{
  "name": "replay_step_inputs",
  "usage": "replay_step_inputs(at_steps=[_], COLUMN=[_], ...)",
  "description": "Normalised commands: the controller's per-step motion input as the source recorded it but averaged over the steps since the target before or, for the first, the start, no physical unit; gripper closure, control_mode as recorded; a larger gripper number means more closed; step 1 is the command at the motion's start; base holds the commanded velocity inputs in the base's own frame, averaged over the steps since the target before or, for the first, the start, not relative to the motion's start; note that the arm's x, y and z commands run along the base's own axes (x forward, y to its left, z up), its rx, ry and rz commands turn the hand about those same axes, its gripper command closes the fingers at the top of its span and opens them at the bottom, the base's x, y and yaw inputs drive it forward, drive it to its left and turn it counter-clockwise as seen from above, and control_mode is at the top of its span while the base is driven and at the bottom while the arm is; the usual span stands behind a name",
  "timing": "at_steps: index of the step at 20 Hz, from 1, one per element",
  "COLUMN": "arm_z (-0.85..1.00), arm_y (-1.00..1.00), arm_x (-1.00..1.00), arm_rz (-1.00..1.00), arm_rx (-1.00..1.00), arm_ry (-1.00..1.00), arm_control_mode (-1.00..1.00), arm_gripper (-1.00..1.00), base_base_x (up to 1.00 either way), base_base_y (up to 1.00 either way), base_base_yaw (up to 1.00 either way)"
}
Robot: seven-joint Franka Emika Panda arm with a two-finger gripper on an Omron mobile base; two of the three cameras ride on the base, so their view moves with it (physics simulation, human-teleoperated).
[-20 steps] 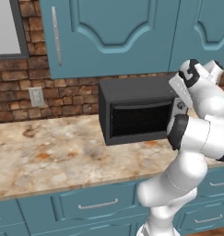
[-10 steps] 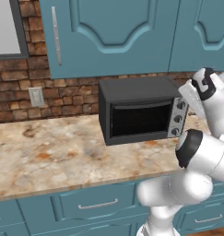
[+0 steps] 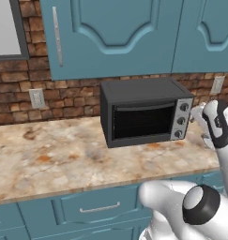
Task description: Pick up the bagel from the plate, place it on the toaster oven rack, close the door, and set the timer.
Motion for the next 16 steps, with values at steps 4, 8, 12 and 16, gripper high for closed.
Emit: replay_step_inputs(at_steps=[4, 8, 12, 16], arm_z=[0.0, 0.0, 0.0, 0.0], arm_y=[0.0, -0.07, -0.19, -0.37], arm_x=[-0.32, -0.09, 0.0, 0.1], arm_rz=[0.07, 0.18, 0.26, 0.3], arm_rx=[-0.19, -0.19, -0.15, -0.11], arm_ry=[-0.05, -0.01, 0.0, 0.0], arm_control_mode=[-1.0, -1.0, -1.0, -1.0], arm_gripper=[-1.0, -1.0, -1.0, -1.0], base_base_x=[0.0, 0.0, 0.0, 0.0], base_base_y=[0.0, 0.0, 0.0, 0.0], base_base_yaw=[0.0, 0.0, 0.0, 0.0])
